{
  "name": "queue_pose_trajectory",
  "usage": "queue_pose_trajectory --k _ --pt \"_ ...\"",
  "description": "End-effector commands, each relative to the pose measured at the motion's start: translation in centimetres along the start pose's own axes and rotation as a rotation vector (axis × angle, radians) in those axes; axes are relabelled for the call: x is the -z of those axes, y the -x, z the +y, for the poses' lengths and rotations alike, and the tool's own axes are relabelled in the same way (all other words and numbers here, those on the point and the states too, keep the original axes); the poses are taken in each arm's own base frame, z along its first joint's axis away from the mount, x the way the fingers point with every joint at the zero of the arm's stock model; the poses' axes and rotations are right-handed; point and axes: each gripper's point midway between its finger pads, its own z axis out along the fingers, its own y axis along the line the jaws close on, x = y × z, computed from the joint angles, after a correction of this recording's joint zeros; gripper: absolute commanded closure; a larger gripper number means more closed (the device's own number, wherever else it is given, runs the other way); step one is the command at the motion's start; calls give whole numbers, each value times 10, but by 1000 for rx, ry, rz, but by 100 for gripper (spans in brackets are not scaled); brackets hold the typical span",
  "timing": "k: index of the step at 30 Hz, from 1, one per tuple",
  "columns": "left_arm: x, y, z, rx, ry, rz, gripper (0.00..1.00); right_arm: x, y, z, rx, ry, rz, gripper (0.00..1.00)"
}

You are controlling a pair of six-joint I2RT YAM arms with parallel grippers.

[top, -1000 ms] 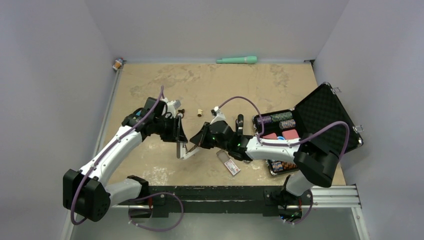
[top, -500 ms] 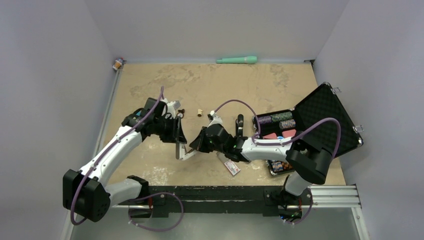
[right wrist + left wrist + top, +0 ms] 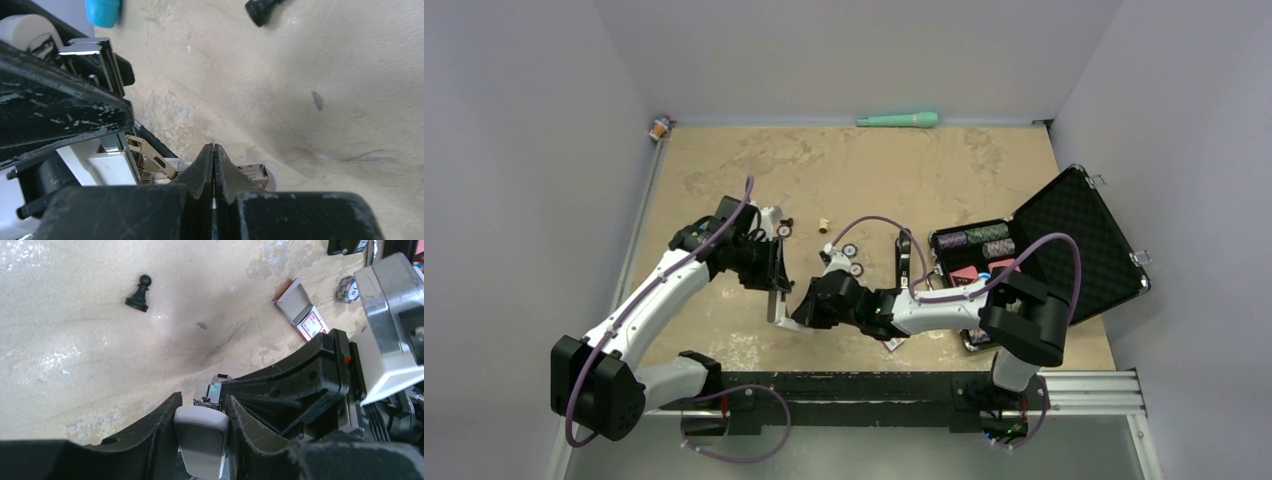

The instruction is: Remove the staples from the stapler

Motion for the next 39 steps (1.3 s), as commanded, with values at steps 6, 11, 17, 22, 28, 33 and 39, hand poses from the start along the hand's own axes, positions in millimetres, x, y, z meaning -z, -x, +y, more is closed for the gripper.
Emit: queue_pose_trajectory --k 6,11,17,22,28,33,39 --pt "15 33 -11 -56 -13 -135 100 13 -33 19 10 -30 43 100" --pt "16 34 -11 -56 -13 -139 100 34 -14 19 9 -41 -21 100" --pt "17 34 -10 -57 -5 -147 100 69 17 30 25 -66 -105 69" --pt "20 35 -11 -62 -8 -159 100 94 29 32 33 -42 -145 35" --pt "26 37 -14 -70 -18 -193 100 101 21 41 28 37 -118 32" --pt "34 38 -20 -85 -49 -230 100 102 15 60 6 164 -98 32" --pt "45 38 -29 -109 -89 -273 100 105 16 70 32 216 -103 28"
